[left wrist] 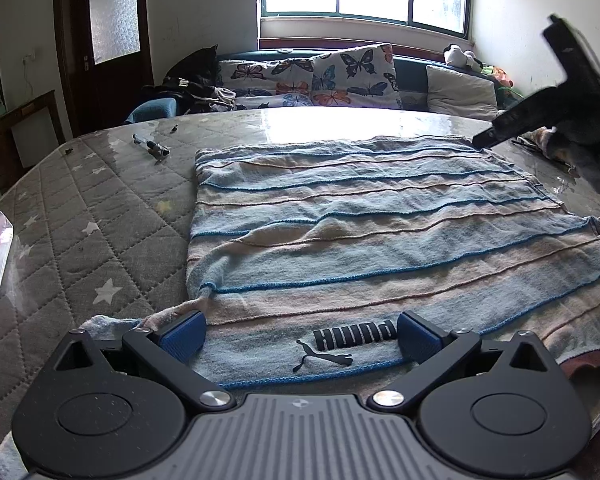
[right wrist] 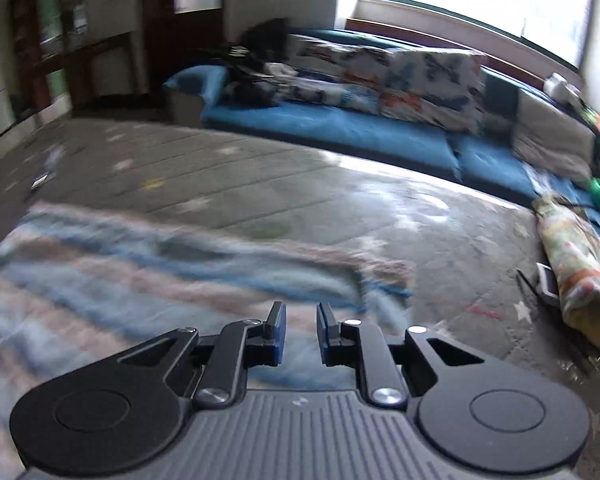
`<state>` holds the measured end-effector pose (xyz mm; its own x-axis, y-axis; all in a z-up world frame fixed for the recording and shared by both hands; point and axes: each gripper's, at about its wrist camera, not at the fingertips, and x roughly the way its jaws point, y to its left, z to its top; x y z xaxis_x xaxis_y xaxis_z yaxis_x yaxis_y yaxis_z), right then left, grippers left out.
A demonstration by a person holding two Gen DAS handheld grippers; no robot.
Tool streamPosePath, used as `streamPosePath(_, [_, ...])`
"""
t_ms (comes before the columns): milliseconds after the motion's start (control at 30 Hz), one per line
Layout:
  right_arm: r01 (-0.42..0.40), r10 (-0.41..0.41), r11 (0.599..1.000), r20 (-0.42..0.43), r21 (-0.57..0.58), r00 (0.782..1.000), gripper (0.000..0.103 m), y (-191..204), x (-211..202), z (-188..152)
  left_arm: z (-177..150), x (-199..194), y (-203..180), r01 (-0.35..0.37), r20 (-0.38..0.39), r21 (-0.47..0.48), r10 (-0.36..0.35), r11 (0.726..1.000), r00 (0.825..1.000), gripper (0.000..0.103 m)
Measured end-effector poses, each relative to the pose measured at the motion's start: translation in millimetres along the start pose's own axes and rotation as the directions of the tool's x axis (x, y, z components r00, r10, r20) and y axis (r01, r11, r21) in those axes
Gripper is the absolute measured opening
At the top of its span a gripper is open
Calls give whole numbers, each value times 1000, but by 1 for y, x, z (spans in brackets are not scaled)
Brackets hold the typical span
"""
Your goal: Fold clothes
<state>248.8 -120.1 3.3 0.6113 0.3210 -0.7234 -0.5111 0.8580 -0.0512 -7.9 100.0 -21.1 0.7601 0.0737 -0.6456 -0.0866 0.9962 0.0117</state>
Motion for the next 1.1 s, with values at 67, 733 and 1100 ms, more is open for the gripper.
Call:
streamPosePath(67, [-43,43,998,-3,-50,999,16,19,-14,-12,0,-5,2,-2,10,-5,2,1000,1000,103])
streamPosePath(733, [-336,335,900,-52,-277,941,31,181,-96,-99,-39,-63,68,-164,19,-173,170,971,985,103])
streamPosePath(1100, [-375,405,771,-58,-514,912,30,252,-133,-139,-73,-93,114,-327,-21,-243,332,913,943,103])
